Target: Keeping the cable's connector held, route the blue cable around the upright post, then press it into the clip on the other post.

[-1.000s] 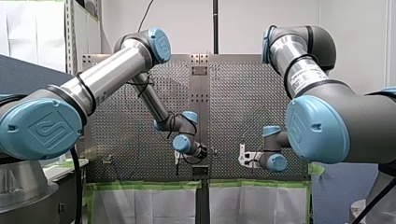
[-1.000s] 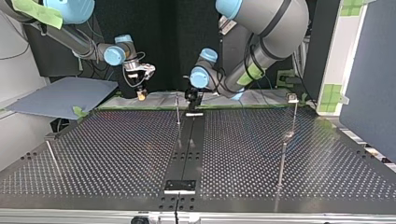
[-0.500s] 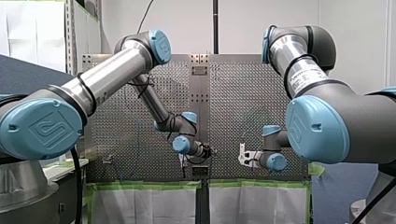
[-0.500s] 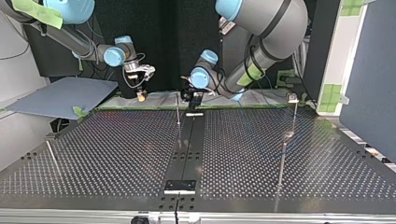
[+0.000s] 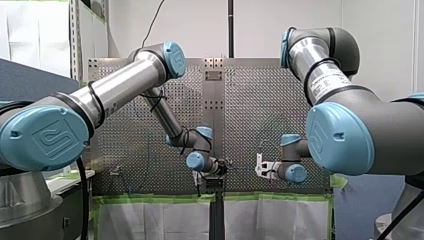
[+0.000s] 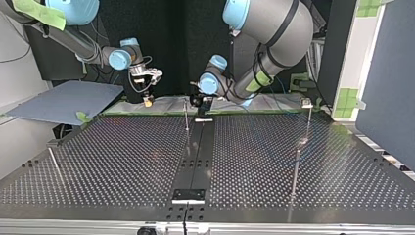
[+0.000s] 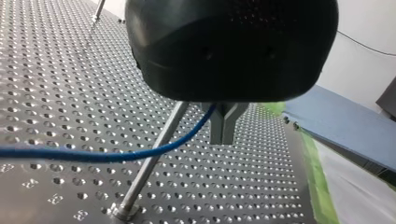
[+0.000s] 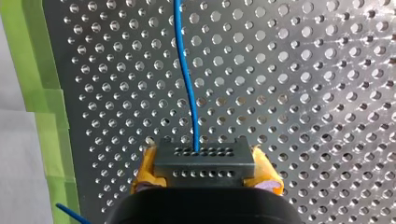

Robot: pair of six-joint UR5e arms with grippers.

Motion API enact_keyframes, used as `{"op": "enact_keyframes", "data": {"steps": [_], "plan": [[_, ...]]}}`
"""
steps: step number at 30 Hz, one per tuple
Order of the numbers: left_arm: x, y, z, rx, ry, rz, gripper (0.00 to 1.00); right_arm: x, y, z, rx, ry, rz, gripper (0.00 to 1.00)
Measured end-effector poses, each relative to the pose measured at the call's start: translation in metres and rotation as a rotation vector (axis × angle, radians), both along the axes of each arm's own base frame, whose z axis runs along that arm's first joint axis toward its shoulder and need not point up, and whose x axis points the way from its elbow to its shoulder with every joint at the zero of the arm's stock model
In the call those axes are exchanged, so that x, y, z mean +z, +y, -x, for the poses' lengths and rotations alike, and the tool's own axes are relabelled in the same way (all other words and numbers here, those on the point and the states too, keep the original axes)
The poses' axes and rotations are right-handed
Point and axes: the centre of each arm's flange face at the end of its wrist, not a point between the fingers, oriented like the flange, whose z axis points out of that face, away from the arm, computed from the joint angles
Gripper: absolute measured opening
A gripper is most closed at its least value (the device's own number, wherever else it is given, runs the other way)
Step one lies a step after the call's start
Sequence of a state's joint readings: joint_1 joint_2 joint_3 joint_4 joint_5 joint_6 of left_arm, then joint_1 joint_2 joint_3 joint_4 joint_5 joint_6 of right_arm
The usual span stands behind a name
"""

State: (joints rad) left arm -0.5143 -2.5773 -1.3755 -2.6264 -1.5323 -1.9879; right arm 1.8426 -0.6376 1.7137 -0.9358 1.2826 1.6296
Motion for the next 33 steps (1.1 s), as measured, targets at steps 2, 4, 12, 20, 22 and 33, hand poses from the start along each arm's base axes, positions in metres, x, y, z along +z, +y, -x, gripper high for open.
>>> {"op": "enact_keyframes", "data": {"steps": [2,4,12,20,22,33], "plan": [[0.002,-0.001,-0.003,0.0,-0.001,0.002,0.01,0.001,-0.002,0.0,0.0,-0.001,0.003,0.0],[0.004,-0.001,-0.005,-0.002,-0.002,0.005,0.01,0.002,-0.004,-0.001,-0.001,-0.002,0.005,0.0],[0.006,0.005,-0.013,0.003,-0.001,0.016,0.01,0.009,-0.015,-0.004,-0.001,-0.007,0.017,0.0],[0.007,0.013,-0.021,0.017,0.004,0.027,0.01,0.014,-0.024,-0.004,-0.005,-0.013,0.028,0.0],[0.008,0.015,-0.024,0.02,0.004,0.03,0.01,0.015,-0.026,-0.003,-0.008,-0.013,0.03,0.0],[0.011,0.017,-0.029,0.025,-0.005,0.004,0.23,0.017,-0.032,0.002,-0.019,-0.015,0.036,0.0]]}}
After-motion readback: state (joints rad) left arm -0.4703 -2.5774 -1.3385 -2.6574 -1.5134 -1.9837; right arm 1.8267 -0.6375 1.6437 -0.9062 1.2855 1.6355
